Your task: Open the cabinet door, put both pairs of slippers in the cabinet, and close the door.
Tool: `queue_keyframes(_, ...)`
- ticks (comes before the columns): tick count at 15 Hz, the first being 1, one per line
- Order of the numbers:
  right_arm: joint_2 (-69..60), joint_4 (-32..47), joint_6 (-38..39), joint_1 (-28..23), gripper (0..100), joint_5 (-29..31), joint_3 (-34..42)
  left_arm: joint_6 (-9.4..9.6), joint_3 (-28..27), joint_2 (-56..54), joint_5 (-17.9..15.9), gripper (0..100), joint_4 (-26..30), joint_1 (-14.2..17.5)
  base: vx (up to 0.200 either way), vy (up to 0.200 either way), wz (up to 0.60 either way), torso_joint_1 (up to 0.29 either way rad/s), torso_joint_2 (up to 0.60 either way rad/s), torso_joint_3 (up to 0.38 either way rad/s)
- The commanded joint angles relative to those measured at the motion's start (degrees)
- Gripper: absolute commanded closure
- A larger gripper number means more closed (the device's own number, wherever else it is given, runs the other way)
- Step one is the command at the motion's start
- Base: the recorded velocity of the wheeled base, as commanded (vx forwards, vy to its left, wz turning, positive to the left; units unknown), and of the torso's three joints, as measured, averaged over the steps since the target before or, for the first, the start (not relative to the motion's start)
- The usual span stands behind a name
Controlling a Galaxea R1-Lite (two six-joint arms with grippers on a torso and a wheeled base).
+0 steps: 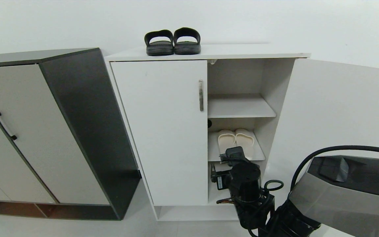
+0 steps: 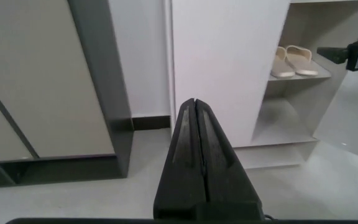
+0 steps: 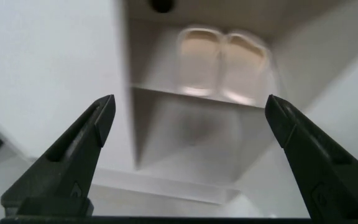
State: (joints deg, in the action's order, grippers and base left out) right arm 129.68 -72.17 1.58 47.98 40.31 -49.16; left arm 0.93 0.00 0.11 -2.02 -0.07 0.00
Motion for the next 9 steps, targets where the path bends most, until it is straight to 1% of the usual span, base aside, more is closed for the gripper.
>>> queue_keyframes(1,-0.2,-1.5,-0.2,-0.2,0,-1.3,2.0,0.04,0.0,0.0,-0.1,100,0.0,0.0,0.0,0.2,0.0,0.002,0.0,0.002)
queue_keyframes(7,0.6,-6.3,-2.8,-1.3,0,-1.7,3.3,0.04,0.0,0.0,-0.1,100,0.0,0.0,0.0,0.2,0.0,0.004,0.0,0.002)
queue_keyframes(9,1.0,-7.9,-3.3,-1.4,0,-2.7,3.5,0.04,0.0,0.0,-0.1,100,0.0,0.0,0.0,0.2,0.0,0.005,0.0,0.002)
